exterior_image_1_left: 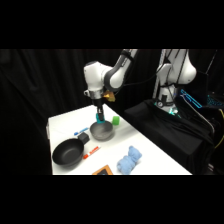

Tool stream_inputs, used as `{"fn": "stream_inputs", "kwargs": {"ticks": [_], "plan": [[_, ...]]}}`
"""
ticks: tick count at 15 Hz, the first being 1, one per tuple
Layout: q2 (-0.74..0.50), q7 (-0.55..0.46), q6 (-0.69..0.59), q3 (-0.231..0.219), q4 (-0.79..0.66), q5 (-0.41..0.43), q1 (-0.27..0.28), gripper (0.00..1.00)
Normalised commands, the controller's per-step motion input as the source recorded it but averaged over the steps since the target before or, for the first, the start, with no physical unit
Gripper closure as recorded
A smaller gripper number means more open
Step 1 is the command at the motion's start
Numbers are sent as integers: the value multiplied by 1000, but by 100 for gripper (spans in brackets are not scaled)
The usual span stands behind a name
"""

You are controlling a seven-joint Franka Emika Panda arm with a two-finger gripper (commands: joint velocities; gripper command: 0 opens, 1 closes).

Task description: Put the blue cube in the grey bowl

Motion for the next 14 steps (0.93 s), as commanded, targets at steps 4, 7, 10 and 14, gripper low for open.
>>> {"fn": "stream_inputs", "kwargs": {"ticks": [4,7,10,14], "plan": [[134,-131,303,25,-18,137,-12,74],[111,-122,268,42,-7,145,-1,74],[57,-132,242,45,-5,133,9,24],[-9,-93,132,6,9,80,31,0]]}}
